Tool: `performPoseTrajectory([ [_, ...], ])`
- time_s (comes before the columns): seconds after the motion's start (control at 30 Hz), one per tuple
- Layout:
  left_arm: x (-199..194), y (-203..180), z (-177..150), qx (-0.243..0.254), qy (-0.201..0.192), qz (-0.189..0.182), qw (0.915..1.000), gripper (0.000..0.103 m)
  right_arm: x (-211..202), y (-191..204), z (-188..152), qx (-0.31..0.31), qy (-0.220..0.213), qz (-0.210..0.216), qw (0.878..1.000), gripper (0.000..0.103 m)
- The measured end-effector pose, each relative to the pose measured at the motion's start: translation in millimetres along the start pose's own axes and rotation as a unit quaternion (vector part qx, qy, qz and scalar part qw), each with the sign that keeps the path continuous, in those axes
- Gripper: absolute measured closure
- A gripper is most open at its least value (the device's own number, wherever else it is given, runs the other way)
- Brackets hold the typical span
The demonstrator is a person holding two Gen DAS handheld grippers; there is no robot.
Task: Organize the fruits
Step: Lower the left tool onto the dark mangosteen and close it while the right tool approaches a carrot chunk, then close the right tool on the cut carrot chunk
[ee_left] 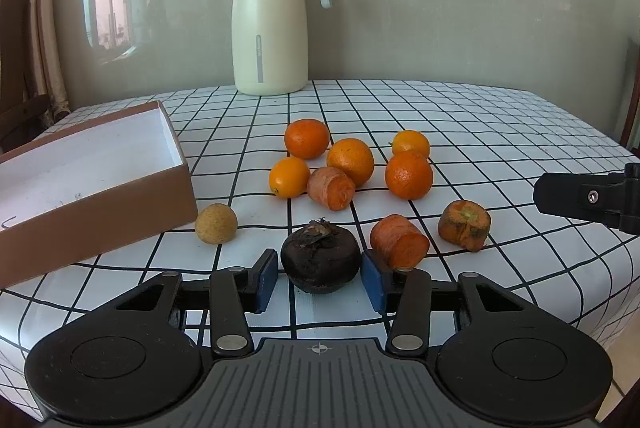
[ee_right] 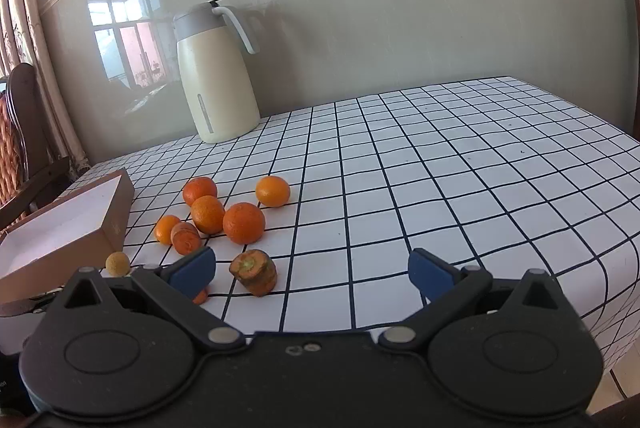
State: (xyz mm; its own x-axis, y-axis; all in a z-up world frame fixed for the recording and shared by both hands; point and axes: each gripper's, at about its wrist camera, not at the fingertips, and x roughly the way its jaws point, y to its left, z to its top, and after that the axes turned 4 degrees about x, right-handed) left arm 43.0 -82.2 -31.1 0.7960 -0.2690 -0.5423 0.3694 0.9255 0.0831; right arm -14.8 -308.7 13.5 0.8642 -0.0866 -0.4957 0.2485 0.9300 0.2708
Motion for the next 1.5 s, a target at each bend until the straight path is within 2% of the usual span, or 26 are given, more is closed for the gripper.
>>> performPoseTrajectory([
  [0.43,-1.5,1.4,-1.0,-0.009,-0.001,-0.002,1.0,0.061,3.7,5.4,-0.3,-0.012,0.007,0.001,1.0,0.006],
  [0.77,-7.8,11.7,-1.8,-0.016,-0.004,0.015,0.9997,0.061,8.1,13.8,1.1,-0.028,0.007,0.023,0.999,0.007],
  [0.83,-8.1,14.2,-2.5,-0.02,-0.003,0.017,0.9996,0.061,10.3,18.2,0.7,-0.038,0.009,0.026,0.999,0.012],
  [0.9,-8.4,15.4,-2.7,-0.021,-0.002,0.019,0.9996,0.061,13.4,23.2,1.4,-0.048,0.01,0.026,0.998,0.025],
  [1.03,-7.6,17.7,-2.7,-0.027,0.003,0.021,0.9994,0.061,27.6,28.0,1.8,-0.056,0.032,0.031,0.997,0.031],
  [1.1,-6.6,18.7,-2.6,-0.03,0.005,0.022,0.9993,0.061,34.4,30.6,1.5,-0.061,0.042,0.034,0.997,0.042],
  [1.17,-6.6,19.2,-2.8,-0.033,0.007,0.022,0.9992,0.061,40.8,32.9,0.4,-0.065,0.049,0.029,0.996,0.043],
  [1.3,-5.1,19.6,-3.0,-0.035,0.009,0.021,0.9991,0.061,50.9,35.6,-2.2,-0.07,0.062,0.026,0.995,0.057],
  [1.5,-5.0,19.4,-3.1,-0.036,0.009,0.022,0.9991,0.061,58.8,42.7,-8.0,-0.086,0.072,0.024,0.993,0.067],
])
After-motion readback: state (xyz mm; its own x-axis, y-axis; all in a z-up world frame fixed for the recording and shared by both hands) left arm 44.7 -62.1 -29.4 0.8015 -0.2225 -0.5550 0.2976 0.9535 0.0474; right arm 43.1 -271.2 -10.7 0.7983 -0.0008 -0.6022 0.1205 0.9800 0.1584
